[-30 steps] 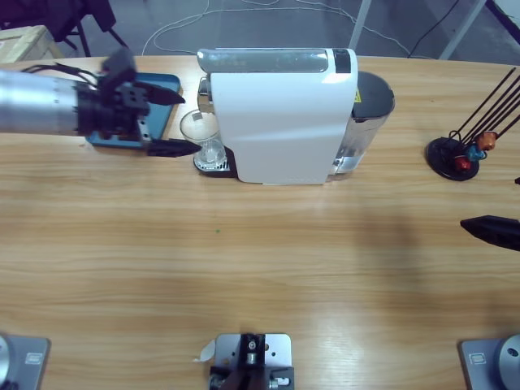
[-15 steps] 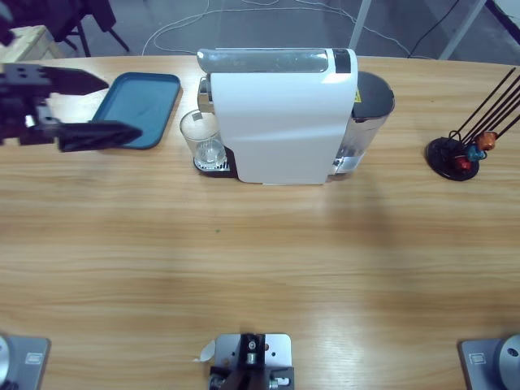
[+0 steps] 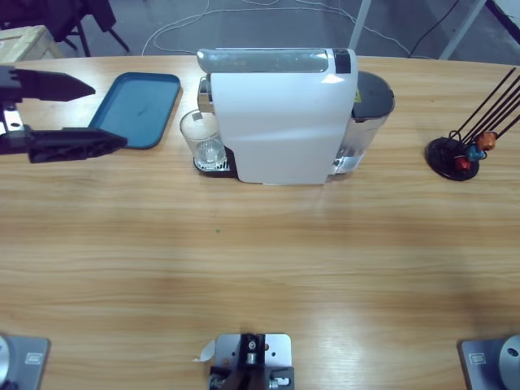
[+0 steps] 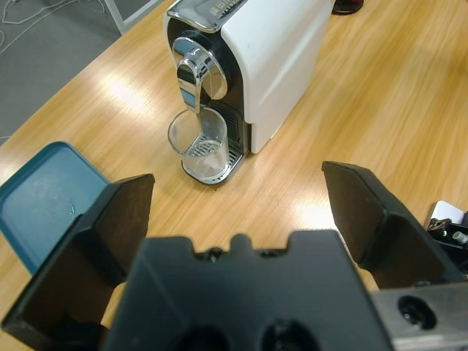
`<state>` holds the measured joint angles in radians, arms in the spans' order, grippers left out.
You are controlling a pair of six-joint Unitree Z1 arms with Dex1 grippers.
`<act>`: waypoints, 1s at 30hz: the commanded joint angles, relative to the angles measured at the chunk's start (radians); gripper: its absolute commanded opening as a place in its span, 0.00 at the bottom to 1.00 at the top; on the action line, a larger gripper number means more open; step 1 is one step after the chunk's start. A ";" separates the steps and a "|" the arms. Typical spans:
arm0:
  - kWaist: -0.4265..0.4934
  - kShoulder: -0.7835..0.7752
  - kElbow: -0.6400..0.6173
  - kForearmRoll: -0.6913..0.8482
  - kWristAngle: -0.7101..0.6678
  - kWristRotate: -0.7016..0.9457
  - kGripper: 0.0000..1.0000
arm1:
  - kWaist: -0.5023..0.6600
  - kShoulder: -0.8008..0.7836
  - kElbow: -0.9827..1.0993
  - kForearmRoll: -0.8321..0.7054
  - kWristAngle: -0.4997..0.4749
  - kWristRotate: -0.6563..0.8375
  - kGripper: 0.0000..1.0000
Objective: Pour coffee
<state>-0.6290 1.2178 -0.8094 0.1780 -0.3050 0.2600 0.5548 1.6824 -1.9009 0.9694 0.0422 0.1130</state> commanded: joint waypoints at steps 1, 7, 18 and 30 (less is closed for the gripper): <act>-0.009 0.028 0.037 0.001 0.041 0.005 1.00 | -0.018 0.188 -0.102 0.109 -0.036 -0.002 0.00; -0.009 0.075 0.038 -0.023 0.042 0.005 1.00 | -0.001 0.211 -0.098 0.109 -0.040 -0.004 0.00; -0.009 0.091 0.045 -0.028 0.044 0.005 1.00 | 0.008 0.246 -0.086 0.115 0.011 -0.024 0.00; -0.009 0.115 0.047 -0.037 0.050 0.004 1.00 | 0.028 0.274 -0.089 0.124 0.049 -0.038 0.00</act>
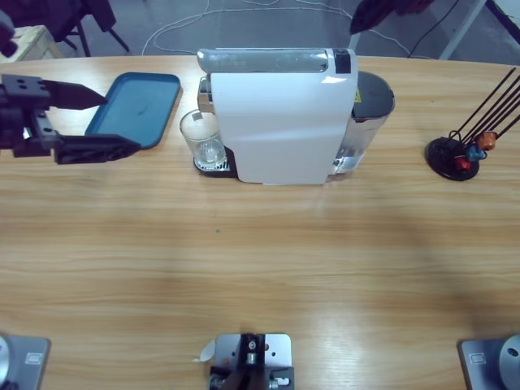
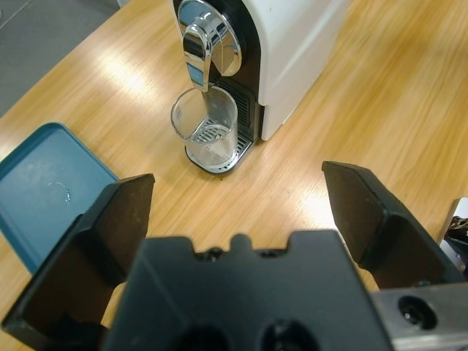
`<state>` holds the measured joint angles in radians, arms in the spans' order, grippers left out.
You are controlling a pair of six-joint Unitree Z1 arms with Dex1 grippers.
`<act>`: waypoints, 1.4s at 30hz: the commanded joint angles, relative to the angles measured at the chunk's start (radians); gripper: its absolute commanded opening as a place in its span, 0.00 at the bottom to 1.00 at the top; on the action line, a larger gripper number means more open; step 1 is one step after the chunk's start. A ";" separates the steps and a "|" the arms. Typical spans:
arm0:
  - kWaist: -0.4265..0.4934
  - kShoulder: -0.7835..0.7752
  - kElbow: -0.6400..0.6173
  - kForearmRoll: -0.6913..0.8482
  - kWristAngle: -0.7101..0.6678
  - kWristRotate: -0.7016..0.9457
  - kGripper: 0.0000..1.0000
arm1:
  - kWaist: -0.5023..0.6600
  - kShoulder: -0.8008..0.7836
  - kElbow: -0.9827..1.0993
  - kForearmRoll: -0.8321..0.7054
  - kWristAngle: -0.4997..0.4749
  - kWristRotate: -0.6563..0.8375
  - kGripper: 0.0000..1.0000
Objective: Pour coffee
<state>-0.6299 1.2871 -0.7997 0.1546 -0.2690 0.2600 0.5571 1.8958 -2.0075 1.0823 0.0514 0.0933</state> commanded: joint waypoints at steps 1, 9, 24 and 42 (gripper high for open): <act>-0.008 0.044 0.037 -0.014 0.014 0.004 1.00 | 0.026 0.063 0.017 0.011 0.036 -0.018 0.00; -0.008 0.040 0.039 -0.014 0.014 -0.002 1.00 | 0.037 0.059 0.026 0.024 0.030 -0.024 0.00; -0.008 0.052 0.042 -0.024 0.014 -0.002 1.00 | 0.035 0.077 0.024 0.023 0.003 -0.029 0.00; -0.008 0.056 0.048 -0.032 0.014 -0.002 1.00 | 0.041 0.064 0.052 0.020 -0.031 -0.038 0.00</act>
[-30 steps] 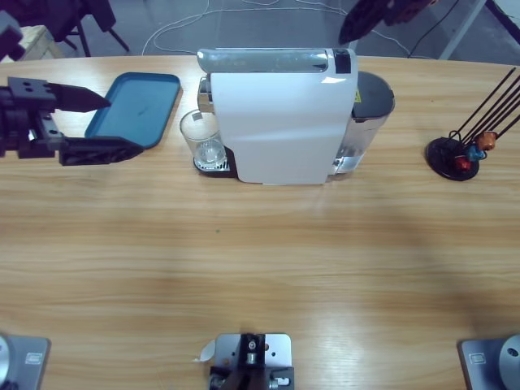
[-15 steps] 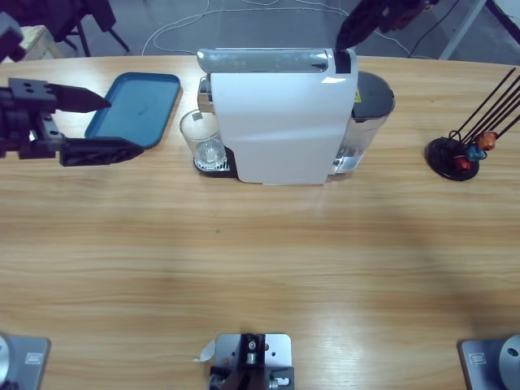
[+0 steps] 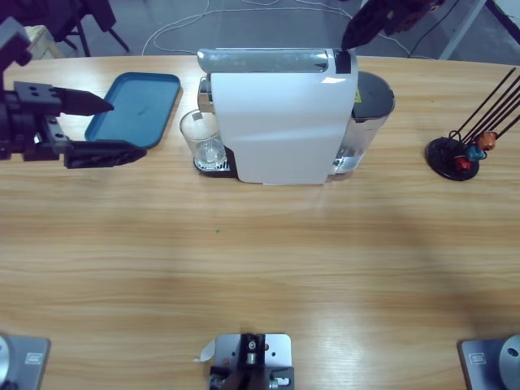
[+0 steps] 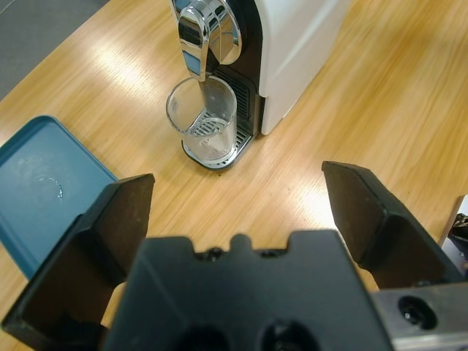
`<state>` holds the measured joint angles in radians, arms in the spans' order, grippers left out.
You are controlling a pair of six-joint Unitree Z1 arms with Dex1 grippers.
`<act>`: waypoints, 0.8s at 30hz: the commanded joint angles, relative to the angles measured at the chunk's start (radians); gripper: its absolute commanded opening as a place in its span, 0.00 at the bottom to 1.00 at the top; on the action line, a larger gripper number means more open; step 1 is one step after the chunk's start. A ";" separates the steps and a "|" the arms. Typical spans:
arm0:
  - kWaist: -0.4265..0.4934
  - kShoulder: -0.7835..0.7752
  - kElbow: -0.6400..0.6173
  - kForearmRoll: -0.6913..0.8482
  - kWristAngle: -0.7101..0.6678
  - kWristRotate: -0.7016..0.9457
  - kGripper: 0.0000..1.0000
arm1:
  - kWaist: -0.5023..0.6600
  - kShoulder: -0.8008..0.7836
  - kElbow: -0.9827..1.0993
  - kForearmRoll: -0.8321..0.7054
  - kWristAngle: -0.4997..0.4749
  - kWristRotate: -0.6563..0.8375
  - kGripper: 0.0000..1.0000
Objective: Pour coffee
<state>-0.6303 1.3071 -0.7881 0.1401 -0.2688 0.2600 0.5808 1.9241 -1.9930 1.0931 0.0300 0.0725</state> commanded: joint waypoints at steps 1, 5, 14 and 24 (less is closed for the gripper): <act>-0.008 0.035 0.035 -0.019 0.014 -0.002 1.00 | 0.017 0.016 0.015 0.011 -0.012 -0.037 0.00; -0.008 0.008 0.022 -0.022 0.014 -0.002 1.00 | 0.019 -0.097 -0.097 0.071 -0.009 -0.073 1.00; -0.008 -0.027 0.027 -0.020 0.013 -0.007 1.00 | 0.027 -0.144 -0.019 0.074 0.005 -0.040 1.00; -0.008 -0.023 0.038 -0.020 0.000 -0.005 1.00 | 0.028 -0.139 -0.016 0.076 0.000 -0.028 1.00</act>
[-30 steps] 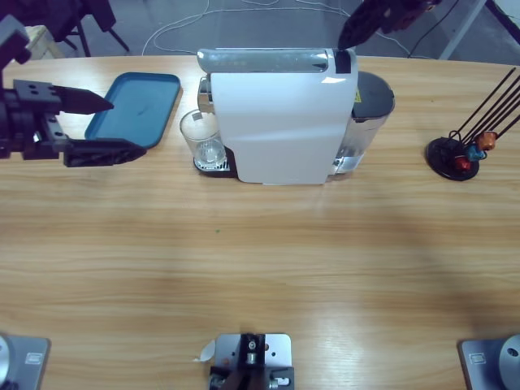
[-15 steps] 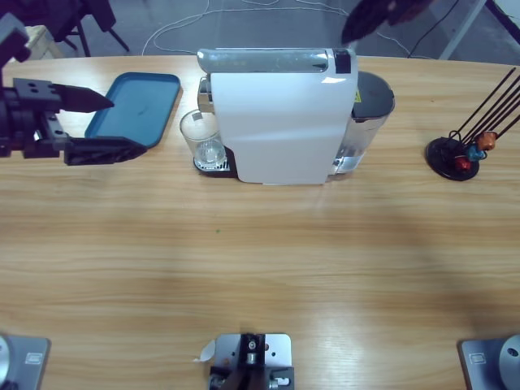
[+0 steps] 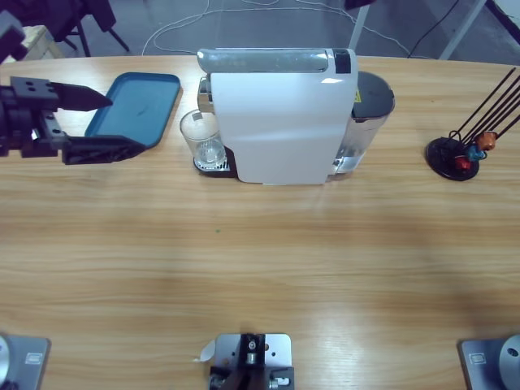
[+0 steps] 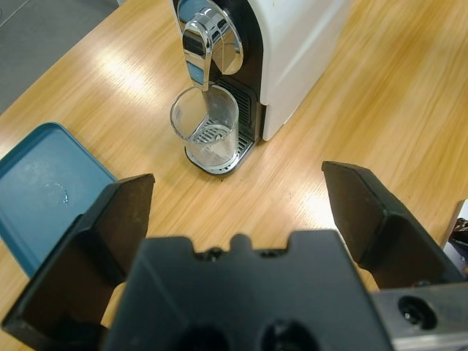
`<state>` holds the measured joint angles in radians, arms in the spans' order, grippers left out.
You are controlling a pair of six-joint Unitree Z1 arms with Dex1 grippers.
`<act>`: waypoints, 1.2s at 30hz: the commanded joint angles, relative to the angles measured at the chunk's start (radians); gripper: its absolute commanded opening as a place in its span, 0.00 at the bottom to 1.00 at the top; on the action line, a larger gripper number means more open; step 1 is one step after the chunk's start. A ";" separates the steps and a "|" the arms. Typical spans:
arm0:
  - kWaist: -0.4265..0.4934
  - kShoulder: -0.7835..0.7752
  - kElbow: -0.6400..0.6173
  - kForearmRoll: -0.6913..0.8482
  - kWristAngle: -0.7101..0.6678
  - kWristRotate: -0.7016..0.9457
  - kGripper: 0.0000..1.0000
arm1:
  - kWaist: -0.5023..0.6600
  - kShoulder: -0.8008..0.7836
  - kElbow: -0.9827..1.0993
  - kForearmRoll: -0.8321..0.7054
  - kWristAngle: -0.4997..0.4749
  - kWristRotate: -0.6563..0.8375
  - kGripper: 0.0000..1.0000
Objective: Pour coffee
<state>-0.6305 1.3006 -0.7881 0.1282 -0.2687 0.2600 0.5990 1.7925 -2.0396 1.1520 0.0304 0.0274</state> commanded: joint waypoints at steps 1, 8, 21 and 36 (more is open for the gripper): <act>-0.008 -0.022 0.037 -0.009 0.001 -0.005 1.00 | 0.010 -0.008 0.032 0.018 0.000 0.020 1.00; -0.008 -0.024 0.038 -0.009 0.002 -0.002 1.00 | 0.010 -0.026 0.045 0.025 -0.003 0.025 1.00; -0.008 -0.002 0.079 -0.009 0.002 -0.004 1.00 | 0.012 -0.067 0.067 0.024 0.016 0.025 1.00; -0.008 -0.132 0.111 -0.006 0.006 -0.006 1.00 | 0.064 -0.474 0.617 -0.205 0.067 0.027 1.00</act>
<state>-0.6305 1.2431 -0.7256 0.1281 -0.2687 0.2600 0.6386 1.5699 -1.7591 1.1176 0.0375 0.0423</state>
